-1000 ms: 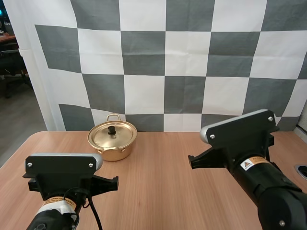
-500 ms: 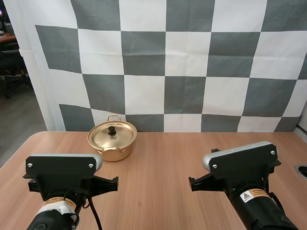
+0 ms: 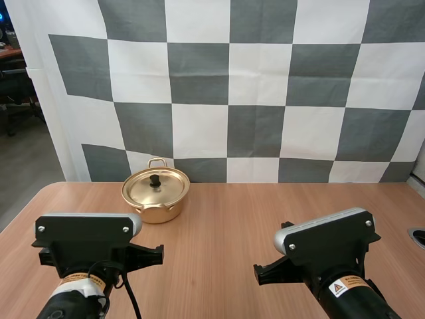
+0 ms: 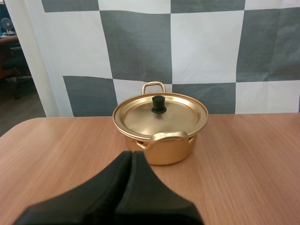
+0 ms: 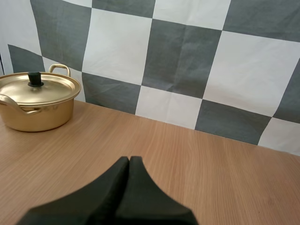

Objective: Open the pot, put the car inside, and close it

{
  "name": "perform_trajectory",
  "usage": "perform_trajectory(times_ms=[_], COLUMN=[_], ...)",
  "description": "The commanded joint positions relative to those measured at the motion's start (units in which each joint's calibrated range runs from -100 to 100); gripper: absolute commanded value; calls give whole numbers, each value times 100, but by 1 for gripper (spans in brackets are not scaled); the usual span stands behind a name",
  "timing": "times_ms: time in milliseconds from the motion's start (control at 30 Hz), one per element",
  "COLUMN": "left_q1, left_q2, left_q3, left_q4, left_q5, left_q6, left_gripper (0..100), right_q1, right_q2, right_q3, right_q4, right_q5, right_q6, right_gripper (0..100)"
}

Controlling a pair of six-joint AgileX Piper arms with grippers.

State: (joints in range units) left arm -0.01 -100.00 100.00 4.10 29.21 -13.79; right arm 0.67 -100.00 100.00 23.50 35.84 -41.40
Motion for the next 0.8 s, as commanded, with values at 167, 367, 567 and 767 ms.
perform_trajectory(times_ms=[167, 367, 567, 767], left_q1=[-4, -4, -4, -4], left_q2=[0, 0, 0, 0], left_q3=[0, 0, 0, 0], left_q4=[-3, -3, -3, -3], left_q5=[9, 9, 9, 9], left_q6=[5, 5, 5, 5], left_gripper=[0, 0, 0, 0], right_q1=[-10, -10, -10, -10], right_q2=[0, 0, 0, 0], right_q3=[0, 0, 0, 0], right_q4=[-55, -136, -136, -118], right_q5=[-1, 30, 30, 30], right_q6=[8, 8, 8, 8], right_gripper=[0, 0, 0, 0])
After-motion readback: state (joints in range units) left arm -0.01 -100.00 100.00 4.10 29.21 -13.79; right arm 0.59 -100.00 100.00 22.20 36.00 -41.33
